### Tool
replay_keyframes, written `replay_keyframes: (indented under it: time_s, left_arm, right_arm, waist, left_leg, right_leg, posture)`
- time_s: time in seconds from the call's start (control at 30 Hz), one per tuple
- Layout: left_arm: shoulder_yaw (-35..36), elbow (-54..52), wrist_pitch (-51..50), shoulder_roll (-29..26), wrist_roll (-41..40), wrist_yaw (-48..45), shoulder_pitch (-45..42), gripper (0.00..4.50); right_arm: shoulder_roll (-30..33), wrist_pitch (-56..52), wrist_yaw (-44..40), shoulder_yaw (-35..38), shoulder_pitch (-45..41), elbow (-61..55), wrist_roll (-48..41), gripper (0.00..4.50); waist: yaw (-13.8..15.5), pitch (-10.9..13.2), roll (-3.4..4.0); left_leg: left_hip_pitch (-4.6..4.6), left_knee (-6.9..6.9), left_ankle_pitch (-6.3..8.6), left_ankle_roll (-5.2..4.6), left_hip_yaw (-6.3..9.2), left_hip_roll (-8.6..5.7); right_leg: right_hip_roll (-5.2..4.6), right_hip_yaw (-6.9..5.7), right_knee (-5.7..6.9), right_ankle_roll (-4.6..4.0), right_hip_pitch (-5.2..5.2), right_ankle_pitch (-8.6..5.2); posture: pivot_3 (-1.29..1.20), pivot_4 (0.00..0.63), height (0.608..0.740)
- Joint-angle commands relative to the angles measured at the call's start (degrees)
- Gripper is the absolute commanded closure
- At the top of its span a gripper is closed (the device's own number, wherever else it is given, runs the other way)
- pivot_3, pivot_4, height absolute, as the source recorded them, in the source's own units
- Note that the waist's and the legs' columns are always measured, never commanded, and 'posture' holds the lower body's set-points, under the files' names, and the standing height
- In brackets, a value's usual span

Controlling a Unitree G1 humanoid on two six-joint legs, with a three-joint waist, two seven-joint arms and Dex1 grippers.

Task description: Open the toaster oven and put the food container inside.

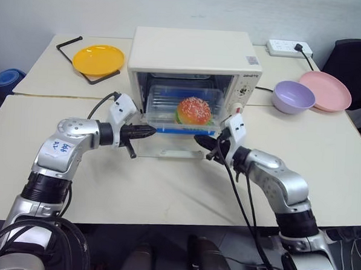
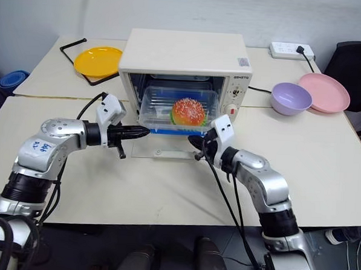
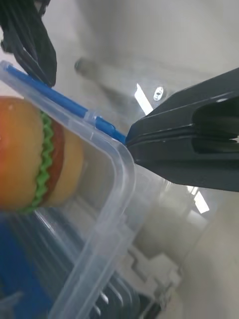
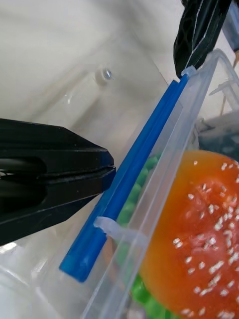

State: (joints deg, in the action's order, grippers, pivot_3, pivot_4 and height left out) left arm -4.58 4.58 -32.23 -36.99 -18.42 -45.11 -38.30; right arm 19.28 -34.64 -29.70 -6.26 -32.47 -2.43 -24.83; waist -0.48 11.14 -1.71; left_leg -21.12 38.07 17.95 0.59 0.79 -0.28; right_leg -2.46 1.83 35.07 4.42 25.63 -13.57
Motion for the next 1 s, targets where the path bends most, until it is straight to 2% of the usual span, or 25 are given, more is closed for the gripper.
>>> replay_keyframes:
  time_s: [0.03, 0.17, 0.27, 0.4, 0.53, 0.67, 0.77, 0.87, 1.0]
  left_arm:
    - [2.85, 5.19, 3.29, 2.52, 1.78, 3.62, -3.73, 4.5]
    - [4.22, 8.35, 4.35, 5.1, 2.11, 5.24, -6.17, 4.5]
    - [5.54, 5.97, 3.08, 4.82, 0.49, 4.19, -5.94, 4.5]
    - [9.66, -2.01, -1.62, 0.3, -4.93, -1.06, -2.62, 4.5]
    - [16.96, -9.82, -8.45, -9.01, -11.87, -7.25, 2.55, 4.5]
    - [24.07, -14.62, -12.22, -19.44, -17.93, -16.34, 9.52, 3.38]
    - [27.62, -15.62, -12.79, -25.09, -19.71, -21.45, 13.86, 2.52]
    - [28.38, -14.11, -10.24, -27.48, -17.88, -21.65, 15.27, 1.6]
    - [27.55, -13.68, -8.21, -28.11, -16.99, -21.32, 15.2, 0.37]
  right_arm:
    - [-2.14, 4.2, 1.92, 2.0, -3.62, 4.25, 2.65, 4.46]
    - [-3.45, 6.43, 2.66, 2.98, -5.76, 7.81, 4.22, 4.46]
    - [-3.5, 6.42, 2.13, 3.79, -5.83, 7.44, 3.89, 4.46]
    - [-0.57, 3.37, -0.53, 5.5, -3.03, 1.12, 1.57, 4.46]
    - [6.52, -6.98, -5.63, 10.14, 4.51, -13.01, -7.89, 4.46]
    - [15.94, -13.96, -11.14, 13.82, 15.71, -24.78, -15.44, 4.5]
    - [19.05, -16.03, -12.31, 15.3, 23.08, -28.76, -17.89, 4.5]
    - [17.61, -12.09, -9.28, 13.51, 26.31, -28.47, -13.85, 4.5]
    - [9.69, -7.56, -1.48, 11.39, 24.57, -22.55, -8.61, 4.5]
  waist:
    - [0.07, 0.0, 0.0]
    - [0.08, 0.0, 0.0]
    - [0.08, 0.0, 0.0]
    - [-0.7, 0.0, 0.0]
    - [-1.23, 0.0, 0.01]
    - [-1.16, 0.0, 0.0]
    - [-1.12, 0.0, 0.0]
    - [-1.1, 0.01, 0.0]
    - [-1.31, -0.02, -0.05]
  left_leg:
    - [0.0, 0.01, -0.01, 0.0, 0.0, -0.01]
    - [-0.05, 0.01, -0.02, 0.01, 0.02, -0.02]
    - [-0.13, -0.01, 0.01, -0.01, 0.03, -0.02]
    - [-0.35, -0.08, 0.03, -0.01, 0.02, 0.02]
    - [-0.45, -0.16, 0.04, 0.01, 0.05, 0.05]
    - [-0.4, -0.29, 0.05, 0.01, 0.06, 0.09]
    - [-0.05, -0.31, 0.06, -0.01, 0.07, 0.1]
    - [0.16, -0.28, 0.03, -0.05, 0.01, 0.07]
    - [0.19, -0.14, -0.17, -0.14, -0.23, 0.08]
  right_leg:
    - [0.0, -0.01, 0.01, 0.0, -0.01, 0.0]
    - [-0.05, -0.03, 0.05, 0.01, 0.0, 0.03]
    - [-0.08, 0.0, 0.11, 0.02, 0.03, 0.03]
    - [-0.08, 0.08, 0.03, 0.03, 0.26, 0.03]
    - [-0.09, 0.12, 0.0, 0.02, 0.38, 0.01]
    - [-0.06, 0.08, -0.07, -0.05, 0.37, -0.06]
    - [-0.07, 0.04, -0.37, -0.14, 0.0, -0.14]
    - [-0.06, 0.06, -0.38, -0.22, -0.19, -0.2]
    - [0.14, 0.08, -0.39, -0.53, -0.19, -0.2]
  posture:
    - [0.0, 0.15, 0.74]
    - [0.0, 0.15, 0.74]
    - [0.0, 0.15, 0.74]
    - [0.0, 0.15, 0.74]
    - [0.0, 0.15, 0.74]
    - [0.0, 0.15, 0.74]
    - [0.0, 0.15, 0.74]
    - [0.0, 0.15, 0.74]
    - [0.0, 0.15, 0.74]
